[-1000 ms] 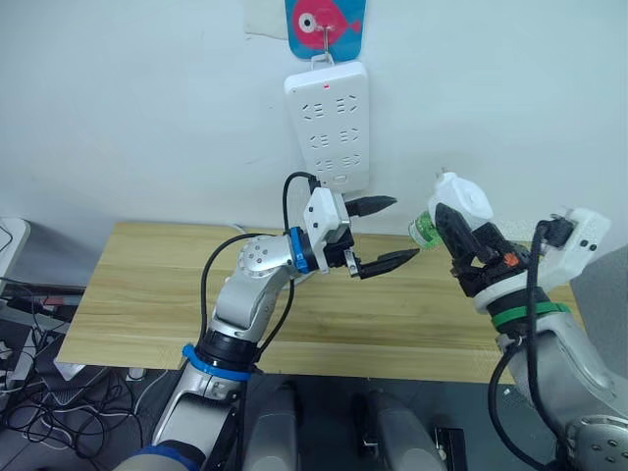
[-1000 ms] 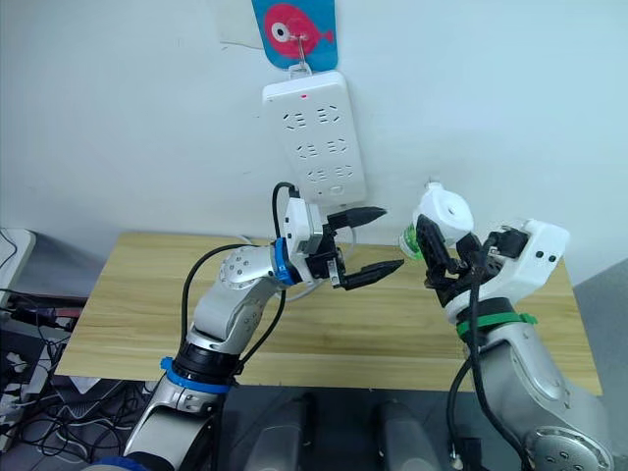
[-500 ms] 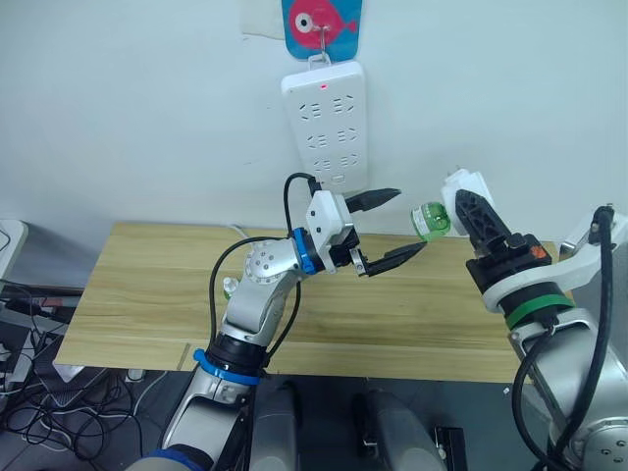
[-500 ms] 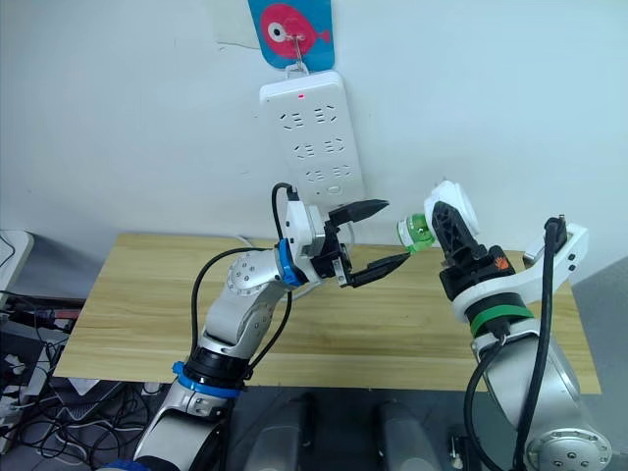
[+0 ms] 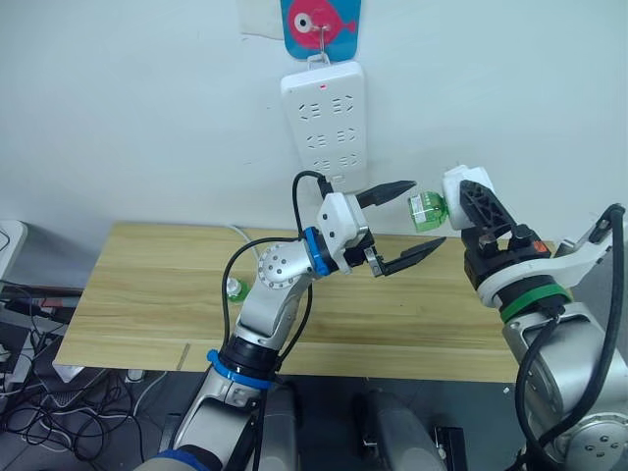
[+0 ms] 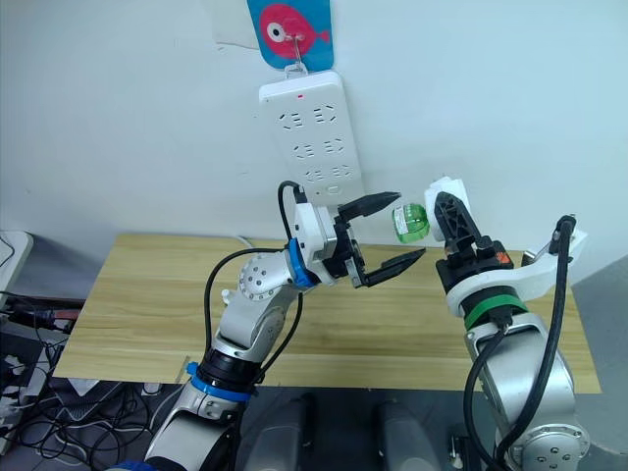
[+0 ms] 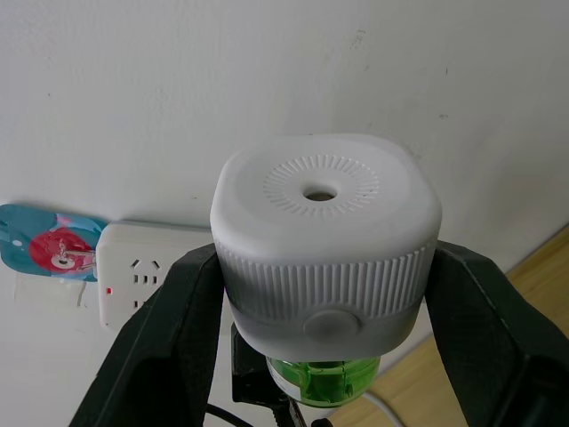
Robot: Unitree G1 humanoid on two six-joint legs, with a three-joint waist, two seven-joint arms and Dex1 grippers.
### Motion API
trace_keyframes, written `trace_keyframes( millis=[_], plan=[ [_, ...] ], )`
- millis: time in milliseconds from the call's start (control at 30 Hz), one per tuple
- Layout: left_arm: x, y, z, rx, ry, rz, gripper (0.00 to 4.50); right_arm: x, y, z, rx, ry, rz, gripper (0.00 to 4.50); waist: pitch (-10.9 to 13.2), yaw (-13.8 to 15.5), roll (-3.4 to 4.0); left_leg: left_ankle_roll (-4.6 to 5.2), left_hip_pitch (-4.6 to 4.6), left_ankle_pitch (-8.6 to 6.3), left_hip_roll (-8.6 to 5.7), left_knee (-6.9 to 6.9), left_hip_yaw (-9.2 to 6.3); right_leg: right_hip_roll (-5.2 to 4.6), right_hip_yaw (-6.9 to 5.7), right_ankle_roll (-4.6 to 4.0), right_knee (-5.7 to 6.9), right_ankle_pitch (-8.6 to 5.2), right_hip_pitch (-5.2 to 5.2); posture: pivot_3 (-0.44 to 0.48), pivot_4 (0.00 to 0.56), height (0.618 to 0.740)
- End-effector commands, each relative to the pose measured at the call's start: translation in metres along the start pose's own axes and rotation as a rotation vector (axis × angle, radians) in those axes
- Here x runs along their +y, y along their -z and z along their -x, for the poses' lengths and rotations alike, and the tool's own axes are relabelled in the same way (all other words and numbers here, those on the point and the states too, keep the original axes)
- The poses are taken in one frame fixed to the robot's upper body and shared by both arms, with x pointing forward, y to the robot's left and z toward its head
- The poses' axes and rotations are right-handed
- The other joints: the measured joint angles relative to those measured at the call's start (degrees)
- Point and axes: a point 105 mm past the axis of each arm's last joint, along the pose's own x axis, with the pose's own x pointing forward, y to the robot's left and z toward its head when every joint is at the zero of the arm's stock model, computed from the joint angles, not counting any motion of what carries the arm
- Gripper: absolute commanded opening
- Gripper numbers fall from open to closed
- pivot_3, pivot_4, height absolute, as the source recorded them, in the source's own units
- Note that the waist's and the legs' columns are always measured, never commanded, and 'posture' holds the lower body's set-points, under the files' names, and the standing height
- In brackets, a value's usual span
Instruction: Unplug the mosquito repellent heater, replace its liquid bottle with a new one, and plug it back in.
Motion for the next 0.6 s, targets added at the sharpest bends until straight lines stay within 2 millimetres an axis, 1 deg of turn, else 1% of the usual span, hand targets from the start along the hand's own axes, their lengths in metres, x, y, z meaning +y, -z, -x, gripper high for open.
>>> trace_keyframes(
  millis=[33, 367, 467, 600],
  plan=[
    [-0.0008, -0.0141, -0.0041, -0.041, 0.006, -0.059, 4.46, 0.0124, -0.0031, 0.0076, -0.011, -0.059, -0.033, 2.93, 0.0, 0.0, 0.0, 0.0, 0.0, 0.0, 0.0, 0.0, 0.0, 0.0, 0.0, 0.0, 0.0, 0.0, 0.0, -0.009, 0.306, 0.74],
    [0.0002, -0.0113, -0.0043, -0.027, 0.012, -0.077, 4.46, 0.013, 0.0018, 0.0076, 0.001, -0.064, -0.041, 2.93, 0.0, -0.02, 0.0, 0.0, 0.0, 0.0, 0.0, 0.0, -0.01, 0.0, 0.0, 0.0, 0.01, 0.0, 0.0, -0.013, 0.295, 0.74],
    [-0.0018, -0.0088, -0.003, -0.017, 0.033, -0.078, 3.93, 0.0122, 0.0025, 0.0078, 0.003, -0.063, -0.043, 2.93, 0.0, -0.01, 0.0, 0.0, 0.0, 0.0, 0.0, 0.0, 0.0, 0.0, -0.01, 0.0, 0.02, 0.0, 0.0, -0.013, 0.295, 0.74],
    [-0.0021, -0.0052, -0.0013, 0.0, 0.05, -0.074, 2.73, 0.0122, 0.0031, 0.008, 0.007, -0.066, -0.044, 2.93, 0.0, -0.02, 0.0, 0.0, 0.0, 0.0, 0.0, 0.01, 0.0, 0.0, -0.01, 0.0, 0.03, 0.0, 0.0, -0.014, 0.298, 0.74]
  ],
)
